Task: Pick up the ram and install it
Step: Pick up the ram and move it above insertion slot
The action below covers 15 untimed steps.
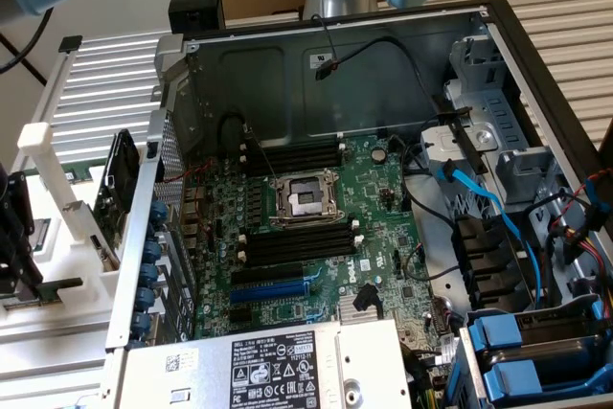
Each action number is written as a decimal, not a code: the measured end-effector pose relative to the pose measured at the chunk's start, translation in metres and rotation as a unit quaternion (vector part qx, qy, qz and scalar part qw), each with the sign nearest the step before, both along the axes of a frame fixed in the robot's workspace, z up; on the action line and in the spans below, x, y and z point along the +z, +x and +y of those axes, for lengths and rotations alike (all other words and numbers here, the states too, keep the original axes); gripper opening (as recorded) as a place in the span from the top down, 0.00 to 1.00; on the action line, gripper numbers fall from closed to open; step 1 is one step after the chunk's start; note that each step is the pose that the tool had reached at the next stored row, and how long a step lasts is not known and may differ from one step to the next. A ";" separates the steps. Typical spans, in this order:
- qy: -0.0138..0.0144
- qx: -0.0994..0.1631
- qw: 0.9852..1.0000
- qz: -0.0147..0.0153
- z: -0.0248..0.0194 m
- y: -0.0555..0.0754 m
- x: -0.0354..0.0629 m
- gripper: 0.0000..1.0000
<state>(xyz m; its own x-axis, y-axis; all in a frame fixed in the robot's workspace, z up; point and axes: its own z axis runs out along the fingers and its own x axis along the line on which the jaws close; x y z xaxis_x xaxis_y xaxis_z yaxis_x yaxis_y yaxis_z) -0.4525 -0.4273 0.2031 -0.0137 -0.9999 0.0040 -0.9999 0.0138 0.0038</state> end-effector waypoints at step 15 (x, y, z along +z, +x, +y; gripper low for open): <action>0.000 0.000 1.000 0.000 0.0000 0.000 0.0000 0.88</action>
